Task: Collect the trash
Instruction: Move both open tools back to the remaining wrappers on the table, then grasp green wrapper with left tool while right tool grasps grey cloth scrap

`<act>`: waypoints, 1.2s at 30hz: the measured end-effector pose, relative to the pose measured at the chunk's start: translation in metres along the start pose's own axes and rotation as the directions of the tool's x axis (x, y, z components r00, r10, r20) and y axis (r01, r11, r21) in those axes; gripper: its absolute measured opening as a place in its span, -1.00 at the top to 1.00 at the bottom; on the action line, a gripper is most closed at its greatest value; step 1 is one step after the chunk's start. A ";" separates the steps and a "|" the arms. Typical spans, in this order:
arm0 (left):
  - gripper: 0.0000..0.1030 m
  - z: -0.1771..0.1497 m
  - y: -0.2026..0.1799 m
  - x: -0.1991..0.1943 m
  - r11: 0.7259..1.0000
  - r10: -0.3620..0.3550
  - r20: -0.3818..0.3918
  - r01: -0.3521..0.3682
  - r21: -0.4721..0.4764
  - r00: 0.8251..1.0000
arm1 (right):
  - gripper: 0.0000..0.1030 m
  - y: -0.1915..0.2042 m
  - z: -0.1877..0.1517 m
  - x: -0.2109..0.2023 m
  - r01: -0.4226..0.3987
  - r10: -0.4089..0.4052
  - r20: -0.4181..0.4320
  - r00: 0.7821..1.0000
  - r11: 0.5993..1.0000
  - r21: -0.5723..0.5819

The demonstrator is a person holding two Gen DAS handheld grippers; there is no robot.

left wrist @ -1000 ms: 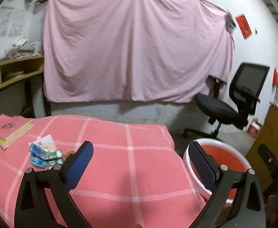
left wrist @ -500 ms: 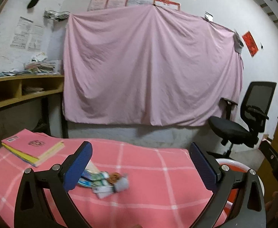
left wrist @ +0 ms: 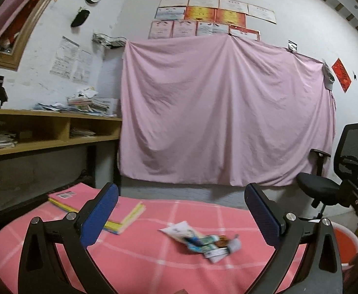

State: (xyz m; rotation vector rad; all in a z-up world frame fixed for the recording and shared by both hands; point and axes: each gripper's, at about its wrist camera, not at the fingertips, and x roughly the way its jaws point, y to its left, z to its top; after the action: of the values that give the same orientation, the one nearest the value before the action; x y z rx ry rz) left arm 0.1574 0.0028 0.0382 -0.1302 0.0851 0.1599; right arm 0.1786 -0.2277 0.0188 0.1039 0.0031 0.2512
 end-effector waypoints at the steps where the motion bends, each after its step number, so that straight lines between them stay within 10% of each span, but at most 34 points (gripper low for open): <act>1: -0.96 -0.001 0.008 -0.003 1.000 0.007 0.005 -0.007 0.005 1.000 | -1.00 0.005 0.000 -0.001 -0.004 0.004 0.007 1.000 1.000 -0.013; 15: -0.96 -0.007 0.037 0.020 0.997 0.008 0.023 -0.010 0.071 1.000 | -1.00 0.052 -0.008 0.036 -0.077 0.074 -0.029 0.997 0.989 -0.125; 22: -0.96 -0.016 0.048 0.054 0.997 -0.062 -0.126 0.066 0.031 0.990 | -0.98 0.055 -0.030 0.078 -0.157 0.127 -0.268 0.955 0.983 -0.095; 27: -0.89 -0.021 0.056 0.077 0.988 -0.156 -0.262 0.148 -0.048 0.952 | -0.64 0.051 -0.047 0.098 -0.215 0.185 -0.425 0.886 0.976 -0.024; 36: -0.27 -0.042 0.043 0.120 0.967 -0.255 -0.511 0.224 -0.121 0.821 | -0.07 0.065 -0.073 0.123 -0.295 0.233 -0.630 0.741 0.955 0.006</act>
State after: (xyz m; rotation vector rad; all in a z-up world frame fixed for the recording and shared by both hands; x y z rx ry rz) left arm 0.2655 0.0581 -0.0195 -0.2377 0.6112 -0.1327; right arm 0.2802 -0.1274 -0.0464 -0.0821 0.6523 0.5659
